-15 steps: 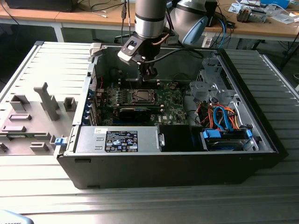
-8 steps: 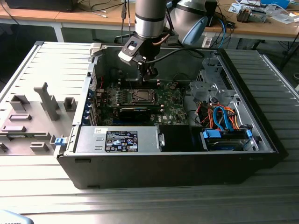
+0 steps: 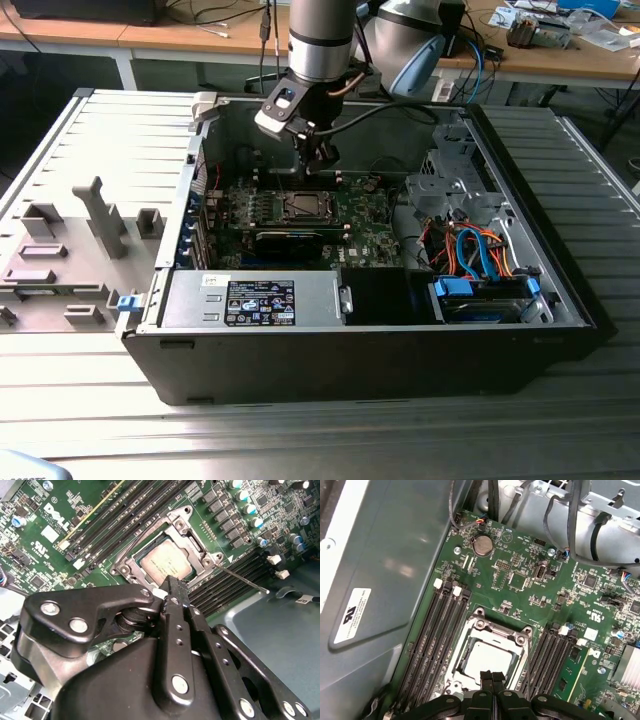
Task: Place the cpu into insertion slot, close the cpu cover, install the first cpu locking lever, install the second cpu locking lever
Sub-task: 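Install the first cpu locking lever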
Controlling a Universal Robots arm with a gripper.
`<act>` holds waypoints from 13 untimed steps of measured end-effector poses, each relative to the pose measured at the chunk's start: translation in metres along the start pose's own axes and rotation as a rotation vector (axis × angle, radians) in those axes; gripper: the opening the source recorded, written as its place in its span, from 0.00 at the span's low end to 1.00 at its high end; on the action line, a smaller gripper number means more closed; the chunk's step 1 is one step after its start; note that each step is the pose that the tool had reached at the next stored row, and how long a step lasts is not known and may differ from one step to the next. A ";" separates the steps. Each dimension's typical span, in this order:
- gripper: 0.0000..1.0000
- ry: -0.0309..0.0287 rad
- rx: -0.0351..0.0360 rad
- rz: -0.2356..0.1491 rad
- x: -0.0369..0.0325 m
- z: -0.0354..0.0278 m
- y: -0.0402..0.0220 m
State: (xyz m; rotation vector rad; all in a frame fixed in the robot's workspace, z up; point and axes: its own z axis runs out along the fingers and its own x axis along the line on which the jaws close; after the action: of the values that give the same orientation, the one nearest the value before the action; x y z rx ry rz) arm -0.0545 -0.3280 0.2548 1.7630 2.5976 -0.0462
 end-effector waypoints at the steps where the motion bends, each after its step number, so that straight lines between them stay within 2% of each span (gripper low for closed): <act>1: 0.11 -0.0002 -0.0001 -0.006 0.0000 0.0000 0.0000; 13: 0.11 -0.0012 -0.0008 -0.047 0.0000 0.0000 0.0000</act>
State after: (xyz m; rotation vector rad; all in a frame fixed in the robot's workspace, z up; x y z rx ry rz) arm -0.0545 -0.3280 0.2548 1.7011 2.6377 -0.0463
